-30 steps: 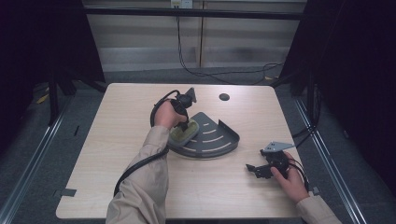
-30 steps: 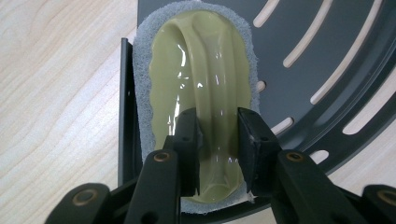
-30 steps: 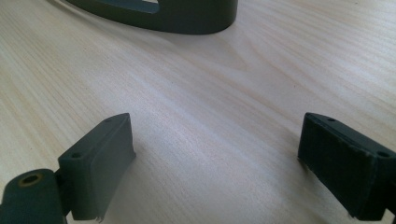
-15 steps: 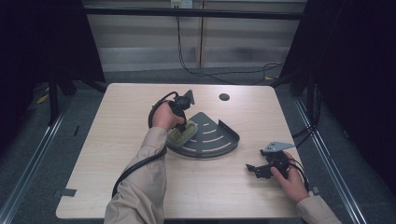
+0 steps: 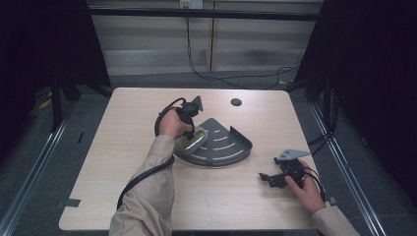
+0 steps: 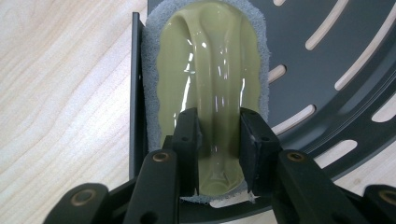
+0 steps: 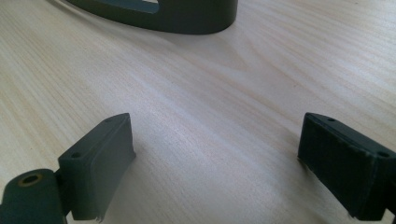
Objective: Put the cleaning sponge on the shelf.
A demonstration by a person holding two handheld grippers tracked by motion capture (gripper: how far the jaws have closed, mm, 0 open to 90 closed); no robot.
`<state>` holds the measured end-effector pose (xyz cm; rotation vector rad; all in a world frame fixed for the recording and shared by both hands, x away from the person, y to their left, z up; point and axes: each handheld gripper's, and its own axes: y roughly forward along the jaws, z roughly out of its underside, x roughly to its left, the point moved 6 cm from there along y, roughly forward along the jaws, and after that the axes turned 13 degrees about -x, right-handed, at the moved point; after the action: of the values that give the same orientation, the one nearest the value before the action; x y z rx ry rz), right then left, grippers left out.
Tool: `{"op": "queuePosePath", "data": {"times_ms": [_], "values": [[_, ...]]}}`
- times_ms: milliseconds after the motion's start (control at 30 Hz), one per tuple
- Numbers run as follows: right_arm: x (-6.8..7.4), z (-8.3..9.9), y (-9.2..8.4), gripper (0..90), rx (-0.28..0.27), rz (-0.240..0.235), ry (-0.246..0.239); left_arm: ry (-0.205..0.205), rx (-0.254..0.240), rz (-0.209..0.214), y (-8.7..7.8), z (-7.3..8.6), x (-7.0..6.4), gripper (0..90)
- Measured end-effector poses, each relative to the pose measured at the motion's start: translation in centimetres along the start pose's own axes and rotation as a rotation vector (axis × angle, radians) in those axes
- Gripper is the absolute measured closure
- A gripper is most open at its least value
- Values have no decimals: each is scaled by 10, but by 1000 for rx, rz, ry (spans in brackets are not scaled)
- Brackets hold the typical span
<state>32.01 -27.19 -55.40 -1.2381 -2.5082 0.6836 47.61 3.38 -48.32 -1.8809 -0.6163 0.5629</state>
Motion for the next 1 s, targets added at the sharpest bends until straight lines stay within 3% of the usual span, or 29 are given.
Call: {"op": "queuePosePath", "data": {"times_ms": [300, 567, 833, 1000], "values": [[0, 0, 0, 98, -1, -1, -1, -8, -7, 4, 2, 1, 0, 678], [0, 0, 0, 98, -1, -1, -2, -27, -30, 10, 3, 1, 0, 608], [0, 0, 0, 98, -1, 0, 2, -47, -51, 3, -3, 1, 0, 511], [0, 0, 0, 98, -1, 0, -1, -57, -58, -5, -11, 1, 1, 498]]}}
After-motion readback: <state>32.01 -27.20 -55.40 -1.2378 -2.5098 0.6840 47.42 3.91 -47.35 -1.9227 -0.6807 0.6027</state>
